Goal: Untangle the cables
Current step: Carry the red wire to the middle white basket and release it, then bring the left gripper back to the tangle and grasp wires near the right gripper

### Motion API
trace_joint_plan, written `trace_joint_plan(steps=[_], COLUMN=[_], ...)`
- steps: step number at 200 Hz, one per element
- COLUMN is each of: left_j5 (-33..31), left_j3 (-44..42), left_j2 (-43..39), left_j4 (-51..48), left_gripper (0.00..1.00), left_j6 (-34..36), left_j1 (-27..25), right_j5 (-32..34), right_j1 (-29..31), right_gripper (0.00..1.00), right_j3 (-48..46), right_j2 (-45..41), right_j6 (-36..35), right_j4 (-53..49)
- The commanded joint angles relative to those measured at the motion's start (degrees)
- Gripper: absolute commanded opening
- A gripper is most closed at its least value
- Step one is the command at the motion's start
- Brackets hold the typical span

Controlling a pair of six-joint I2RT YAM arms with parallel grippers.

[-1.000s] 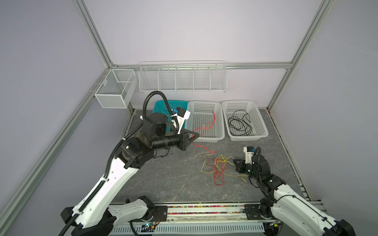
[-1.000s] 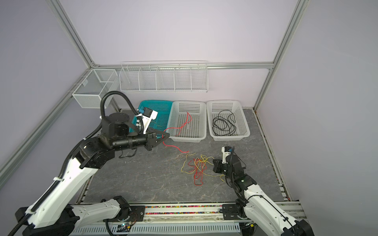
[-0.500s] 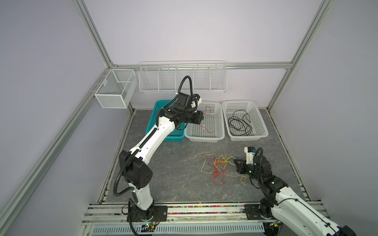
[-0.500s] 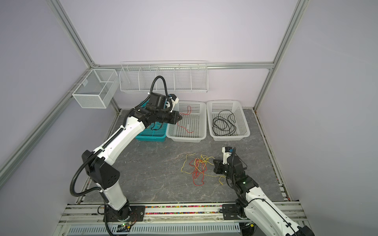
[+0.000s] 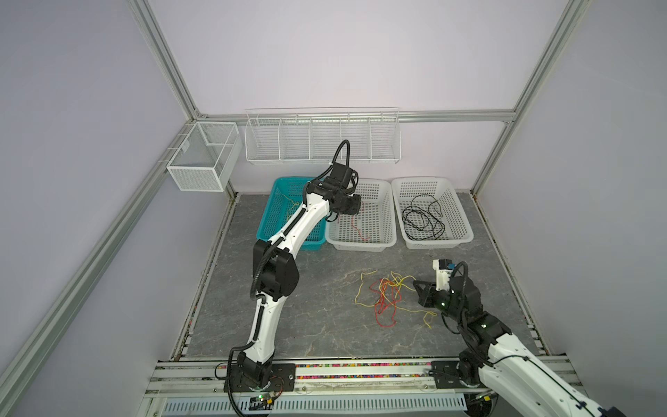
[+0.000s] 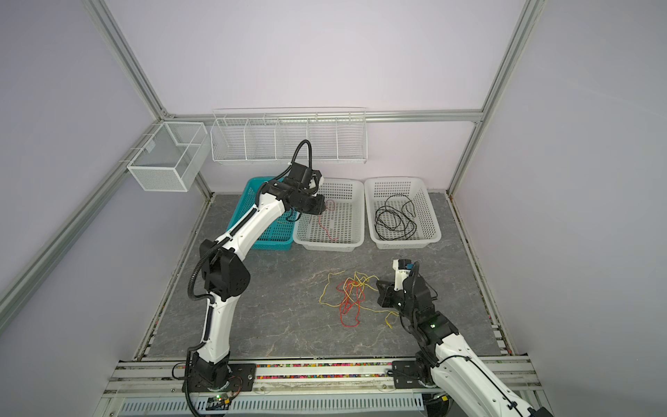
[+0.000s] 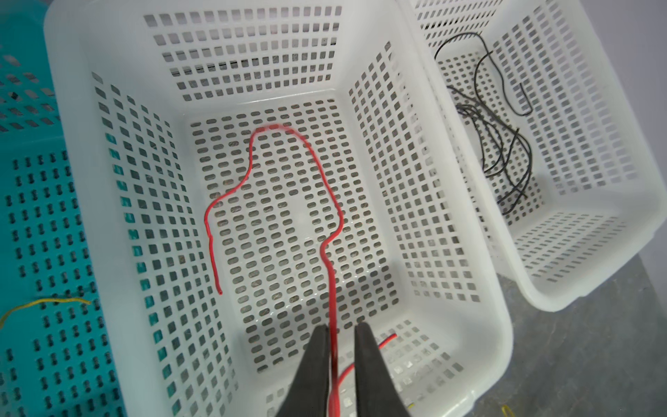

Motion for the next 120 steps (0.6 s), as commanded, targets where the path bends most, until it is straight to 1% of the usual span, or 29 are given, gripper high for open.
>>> trace_joint_plan(steps=[1, 9, 23, 33, 44, 68, 87, 98, 120], left_j5=[-1.68, -1.49, -1.07, 0.07, 0.77, 5.03, 6.13, 5.75, 4.75], left_j3=[2.72, 2.56, 2.36, 1.27, -2.58, -19.65, -34.46, -41.59, -55.47], left_j2=[0.09, -0.36, -1.75, -3.47, -6.97, -18.82, -28.68, -33.84, -42.61], left_j4=[-4.05, -4.56, -5.77, -6.24, -4.99, 4.48, 11.73, 15.06, 22.94], left_gripper=[0.30, 0.36, 0.43, 0.46, 0.47, 0.57, 0.61, 0.62, 0.66], left_j6=[0.48, 0.64, -0.12, -1.05, -3.15, -10.34, -16.32, -20.16, -27.66], left_j1=[0.11, 0.13, 0.18, 0.15, 0.10, -0.41, -2.28, -4.35, -10.45], right_j5=[-0.81, -0.82, -0.86, -0.82, -0.81, -0.58, -0.30, -0.06, 0.48], right_j1=[-0.17, -0.12, -0.20, -0.06, -0.18, -0.16, -0.15, -0.20, -0.18], right_gripper=[0.06, 0.06, 0.06, 0.06, 0.06, 0.06, 0.06, 0.06, 0.06], right_j3=[-0.90, -0.86, -0.90, -0.91, -1.03, -1.03, -1.00, -1.07, -1.42], right_j2=[-0.65, -0.86, -1.06, -1.34, -1.66, -2.29, -3.05, -3.73, -4.89], right_j6=[-0.66, -0.66, -0.57, -0.50, -0.42, -0.33, -0.26, -0.14, 0.05], right_j4=[0.59, 0.50, 0.46, 0.42, 0.33, -0.09, -0.63, -0.94, -0.99])
